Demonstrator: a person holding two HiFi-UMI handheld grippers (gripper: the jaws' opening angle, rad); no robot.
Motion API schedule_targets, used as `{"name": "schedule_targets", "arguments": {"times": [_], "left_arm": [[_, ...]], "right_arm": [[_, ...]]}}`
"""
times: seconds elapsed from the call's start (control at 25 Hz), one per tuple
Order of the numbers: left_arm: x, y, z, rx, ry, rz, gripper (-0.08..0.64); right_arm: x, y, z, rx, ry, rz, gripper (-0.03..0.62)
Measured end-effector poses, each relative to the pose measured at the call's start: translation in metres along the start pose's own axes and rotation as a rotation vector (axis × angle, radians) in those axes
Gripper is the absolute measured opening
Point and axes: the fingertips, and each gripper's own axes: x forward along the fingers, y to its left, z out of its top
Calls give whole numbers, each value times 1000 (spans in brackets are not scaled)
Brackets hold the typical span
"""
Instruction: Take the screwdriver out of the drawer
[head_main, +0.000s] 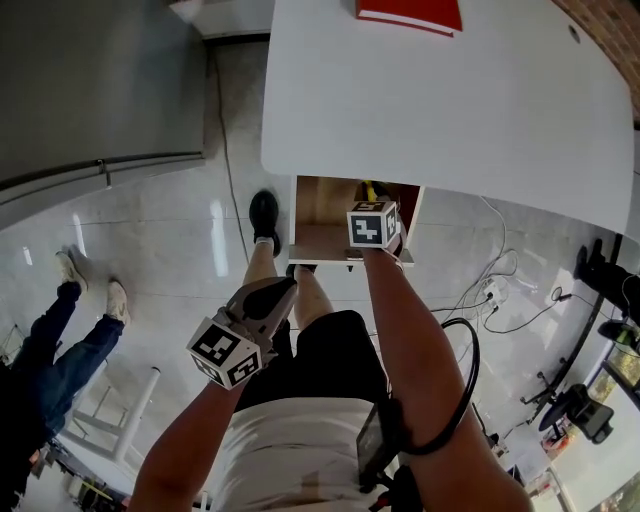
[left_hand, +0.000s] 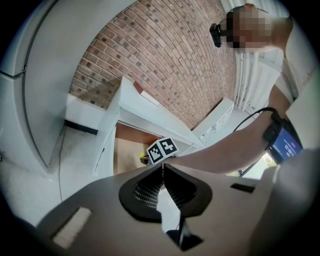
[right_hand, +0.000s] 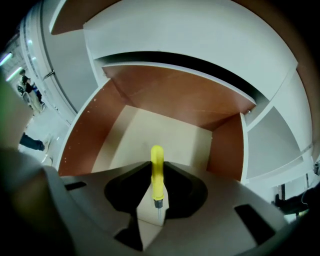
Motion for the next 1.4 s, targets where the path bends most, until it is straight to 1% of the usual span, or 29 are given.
{"name": "schedule_targets", "arguments": {"times": [0.2,0.36,0.72,0.96,1.24,1.4], "left_arm": [[-6,-14,6,12,-3,-7,15],[-8,-21,17,36,-5,-8,15],[-19,-30,36,81,-20,30,15],[-20,-40,46,106,-29,46,15],[-21,-51,61,133,-47,33,15],[-24,-57,64,151,-43,29,15]], "right_arm": [[-20,12,10,-21,-39,70,66],[-36,14,14,-25,-60,113,66],[-82,18,12,-44,-114,202,66],[-111,13,8,-11,-169,235,66],[-143,16,12,24,-213,260,66],[-160,18,11,52,-239,279,66]]}}
